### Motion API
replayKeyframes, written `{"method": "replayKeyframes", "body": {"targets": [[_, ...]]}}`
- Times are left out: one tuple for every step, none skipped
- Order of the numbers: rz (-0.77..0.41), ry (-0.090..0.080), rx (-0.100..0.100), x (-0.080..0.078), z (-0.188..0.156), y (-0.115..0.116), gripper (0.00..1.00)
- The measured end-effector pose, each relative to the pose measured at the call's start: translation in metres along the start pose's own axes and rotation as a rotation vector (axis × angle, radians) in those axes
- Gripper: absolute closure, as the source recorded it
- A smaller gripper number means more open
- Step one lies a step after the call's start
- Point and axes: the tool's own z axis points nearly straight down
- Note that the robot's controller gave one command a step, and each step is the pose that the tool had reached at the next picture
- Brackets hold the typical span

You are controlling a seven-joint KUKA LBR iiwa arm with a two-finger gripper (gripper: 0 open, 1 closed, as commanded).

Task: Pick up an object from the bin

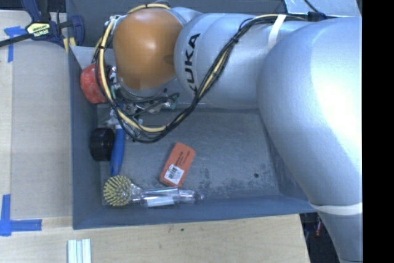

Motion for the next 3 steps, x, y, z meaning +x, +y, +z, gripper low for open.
{"method": "replayKeyframes", "body": {"targets": [[0.002, -0.001, 0.000, 0.000, -0.022, 0.000, 1.00], [0.002, -0.003, 0.002, -0.001, -0.044, 0.000, 1.00], [0.004, -0.005, 0.002, -0.001, -0.059, 0.000, 1.00]]}}
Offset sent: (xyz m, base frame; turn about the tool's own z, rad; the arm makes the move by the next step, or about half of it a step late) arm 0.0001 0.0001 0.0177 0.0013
